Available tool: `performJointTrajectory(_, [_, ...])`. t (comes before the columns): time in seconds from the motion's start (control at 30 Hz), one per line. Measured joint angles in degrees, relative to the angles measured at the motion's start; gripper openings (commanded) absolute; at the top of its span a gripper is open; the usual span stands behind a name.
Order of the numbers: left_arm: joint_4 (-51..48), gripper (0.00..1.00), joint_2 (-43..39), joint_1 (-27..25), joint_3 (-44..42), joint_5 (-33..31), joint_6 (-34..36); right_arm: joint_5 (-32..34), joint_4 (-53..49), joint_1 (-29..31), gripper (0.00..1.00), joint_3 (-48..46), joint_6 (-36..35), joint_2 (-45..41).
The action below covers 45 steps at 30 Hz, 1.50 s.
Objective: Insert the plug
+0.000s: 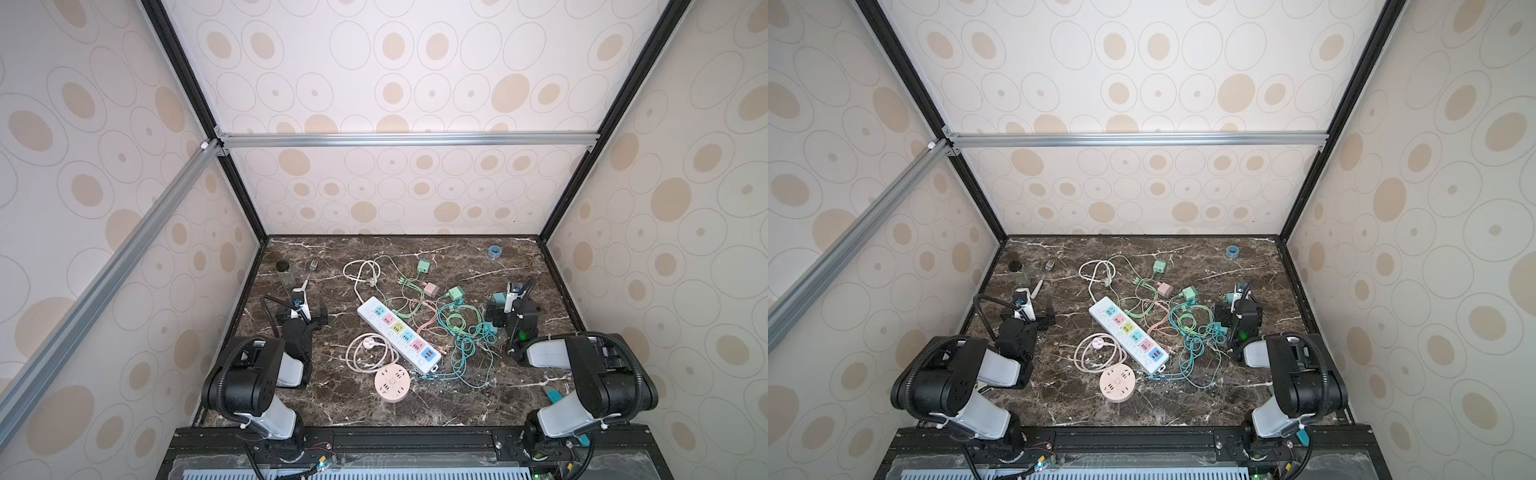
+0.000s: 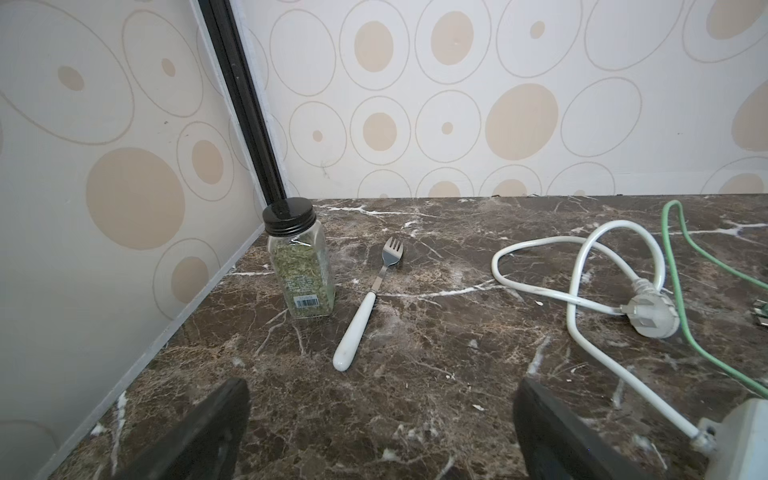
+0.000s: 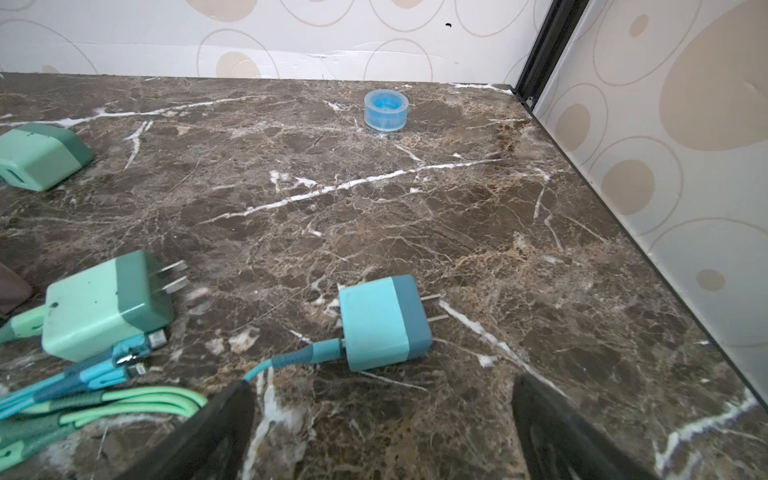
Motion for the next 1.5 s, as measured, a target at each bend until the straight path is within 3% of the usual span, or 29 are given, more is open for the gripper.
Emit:
performJointTrajectory(1.17, [0.02, 0.99, -0.07, 0.00, 0.00, -0.28, 0.00, 0.50, -0.37, 0.00, 1.00, 0.00, 0.04, -0.48])
performJointTrajectory(1.3, [-3.10, 0.99, -4.24, -0.04, -0.02, -1.62, -0.07, 2.47, -6.49, 0.00, 1.00, 1.68, 0.92, -4.52])
performJointTrajectory(1.5, [-16.72, 0.99, -14.56, -1.03, 4.87, -7.65, -2.62, 4.52, -20.48, 0.00, 0.99, 7.96, 4.46, -12.17])
